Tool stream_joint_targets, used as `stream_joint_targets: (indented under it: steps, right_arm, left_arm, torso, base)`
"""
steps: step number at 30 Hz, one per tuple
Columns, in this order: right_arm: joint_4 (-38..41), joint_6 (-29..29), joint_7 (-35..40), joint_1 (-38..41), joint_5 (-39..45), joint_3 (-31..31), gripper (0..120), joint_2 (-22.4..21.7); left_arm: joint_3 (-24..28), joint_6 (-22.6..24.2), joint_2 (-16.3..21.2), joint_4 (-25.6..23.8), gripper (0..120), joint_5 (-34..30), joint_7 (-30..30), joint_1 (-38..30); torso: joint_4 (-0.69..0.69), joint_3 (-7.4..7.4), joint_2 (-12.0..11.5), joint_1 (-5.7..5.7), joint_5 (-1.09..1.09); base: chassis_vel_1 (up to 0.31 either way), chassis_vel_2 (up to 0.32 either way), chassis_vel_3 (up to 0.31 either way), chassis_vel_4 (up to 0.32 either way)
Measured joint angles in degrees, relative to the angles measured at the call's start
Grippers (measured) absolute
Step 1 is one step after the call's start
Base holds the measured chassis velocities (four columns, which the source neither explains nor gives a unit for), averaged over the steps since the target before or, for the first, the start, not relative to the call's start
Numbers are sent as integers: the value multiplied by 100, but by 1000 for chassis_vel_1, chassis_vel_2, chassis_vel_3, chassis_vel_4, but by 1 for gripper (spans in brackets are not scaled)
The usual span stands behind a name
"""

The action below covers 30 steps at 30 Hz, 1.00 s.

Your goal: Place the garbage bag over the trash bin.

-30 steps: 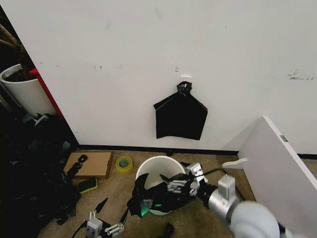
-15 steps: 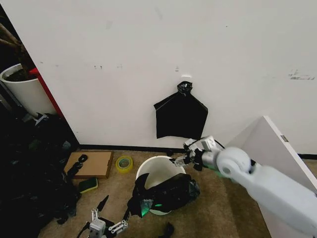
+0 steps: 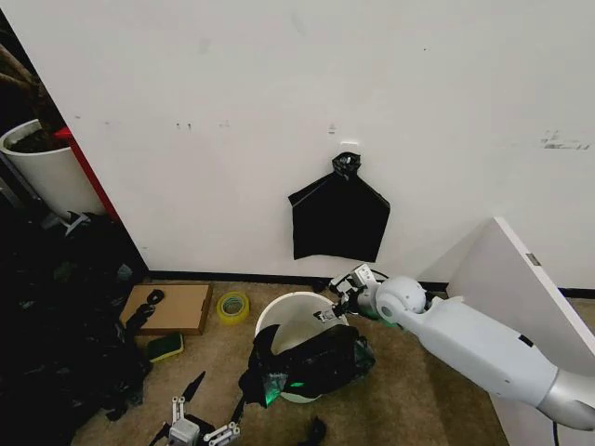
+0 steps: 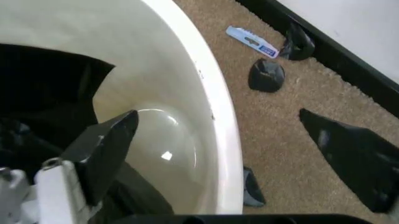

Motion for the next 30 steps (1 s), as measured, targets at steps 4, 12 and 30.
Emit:
stream_joint_targets:
  steps: [4,12,30]
  right_arm:
    - [-137,9,-135,64,-133,-88,74,70]
    - [-394,26,-200,286,-240,-277,46,163]
    - [-223,45,-51,118,-115,-190,3,214]
  left_arm:
    - [9,0,-35,-3,100,-8,0,23]
    - [-15,0,-65,-37,100,-22,-3,88]
    - [-99,-72,-84,-39,100,-186,-45,115]
  torso:
    - [-1,0,0,0,0]
    - [0,0,0,0,0]
    - [-1,-1,1,-1,-1]
  base:
    - [0,0,0,0]
    - [0,0,0,0]
    - [0,0,0,0]
